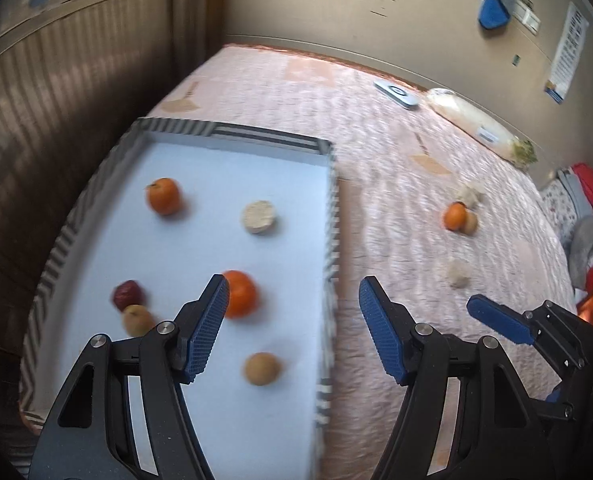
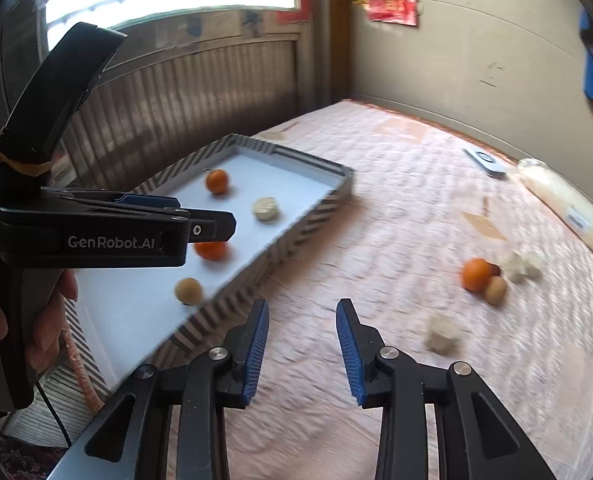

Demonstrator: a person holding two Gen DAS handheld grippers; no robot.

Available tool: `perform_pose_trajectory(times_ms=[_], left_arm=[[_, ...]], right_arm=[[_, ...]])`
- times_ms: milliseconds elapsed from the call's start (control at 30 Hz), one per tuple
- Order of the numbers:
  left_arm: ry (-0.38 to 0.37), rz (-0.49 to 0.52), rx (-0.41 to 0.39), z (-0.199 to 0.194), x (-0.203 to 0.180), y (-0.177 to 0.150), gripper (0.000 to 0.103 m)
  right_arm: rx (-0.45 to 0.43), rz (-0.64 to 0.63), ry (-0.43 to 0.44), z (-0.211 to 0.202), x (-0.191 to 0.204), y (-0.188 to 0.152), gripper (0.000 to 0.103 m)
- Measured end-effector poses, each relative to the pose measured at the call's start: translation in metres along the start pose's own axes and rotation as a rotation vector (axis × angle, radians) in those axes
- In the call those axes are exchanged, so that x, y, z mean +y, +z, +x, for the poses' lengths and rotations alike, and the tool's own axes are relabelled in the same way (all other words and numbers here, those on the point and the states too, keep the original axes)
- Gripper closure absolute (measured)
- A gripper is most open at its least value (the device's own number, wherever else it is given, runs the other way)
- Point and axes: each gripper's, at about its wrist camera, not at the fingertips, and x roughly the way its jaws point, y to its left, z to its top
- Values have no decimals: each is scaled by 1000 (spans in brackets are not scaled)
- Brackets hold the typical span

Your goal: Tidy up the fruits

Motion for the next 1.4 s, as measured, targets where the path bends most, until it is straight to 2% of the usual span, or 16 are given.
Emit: perform_pose_trajectory(times_ms=[333, 667, 933, 1067, 1267, 1400], left_arm=[[-86, 108, 42, 9, -64, -4, 35], [-112, 162, 80, 20, -101, -7, 35], [-116, 188, 93, 25, -115, -10, 35], [-95, 185, 100, 31, -115, -8, 35], [-85, 151, 147, 45, -107, -6, 35], [-97, 130, 179, 58, -110, -5, 35]], right_arm=[[-8, 123, -106, -31, -58, -23, 65], [-29, 192, -145, -52, -92, -40, 64], [-18, 244, -180, -52, -124, -53, 63], [1, 262, -213, -50, -140, -59, 63], [-4, 333, -247, -54, -167, -69, 63], [-3, 361, -239, -53, -176, -73, 62]])
